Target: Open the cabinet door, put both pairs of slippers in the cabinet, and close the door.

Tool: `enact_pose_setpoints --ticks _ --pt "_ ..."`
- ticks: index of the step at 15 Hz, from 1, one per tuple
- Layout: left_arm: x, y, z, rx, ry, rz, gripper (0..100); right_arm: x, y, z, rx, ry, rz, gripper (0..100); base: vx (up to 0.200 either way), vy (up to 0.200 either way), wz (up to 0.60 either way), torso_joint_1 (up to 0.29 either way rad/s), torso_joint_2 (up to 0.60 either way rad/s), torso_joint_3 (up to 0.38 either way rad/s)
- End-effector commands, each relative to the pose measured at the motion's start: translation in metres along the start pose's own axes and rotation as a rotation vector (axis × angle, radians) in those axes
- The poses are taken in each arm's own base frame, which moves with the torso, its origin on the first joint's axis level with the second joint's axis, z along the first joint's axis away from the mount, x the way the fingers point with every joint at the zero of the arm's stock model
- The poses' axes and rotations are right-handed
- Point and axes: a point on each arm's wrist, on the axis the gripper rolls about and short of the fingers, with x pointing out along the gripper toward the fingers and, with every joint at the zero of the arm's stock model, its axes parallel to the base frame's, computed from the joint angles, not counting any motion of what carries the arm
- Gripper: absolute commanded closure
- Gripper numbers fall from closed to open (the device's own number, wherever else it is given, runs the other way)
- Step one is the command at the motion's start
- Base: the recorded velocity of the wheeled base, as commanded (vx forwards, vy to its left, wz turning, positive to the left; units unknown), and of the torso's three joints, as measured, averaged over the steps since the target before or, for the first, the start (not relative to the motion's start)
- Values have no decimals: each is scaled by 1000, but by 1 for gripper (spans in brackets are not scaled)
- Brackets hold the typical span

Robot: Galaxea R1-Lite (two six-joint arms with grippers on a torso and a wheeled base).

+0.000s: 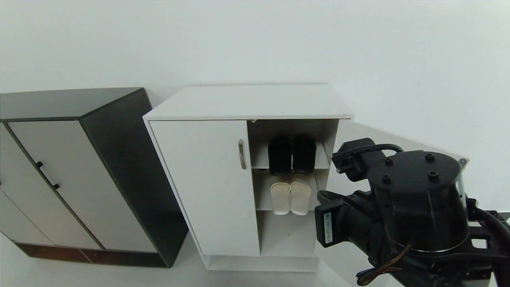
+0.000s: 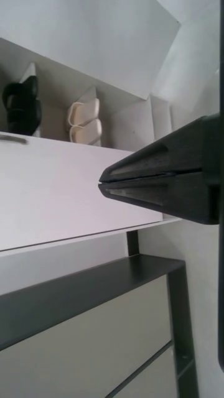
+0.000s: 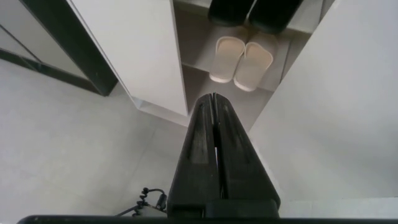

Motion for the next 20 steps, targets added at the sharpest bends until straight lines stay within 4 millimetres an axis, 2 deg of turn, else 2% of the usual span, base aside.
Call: enact_pose_setpoints --ticks 1,12,20 --pt "0 0 0 0 2 -1 100 0 0 -1 -2 2 0 100 0 0 0 178 -491 -320" --pt "0 0 0 0 2 0 100 1 -1 -6 -24 15 -4 100 0 0 0 209 -515 -304" --pt "0 0 0 0 2 0 100 0 -2 -10 -35 25 -2 100 0 0 0 24 -55 -30"
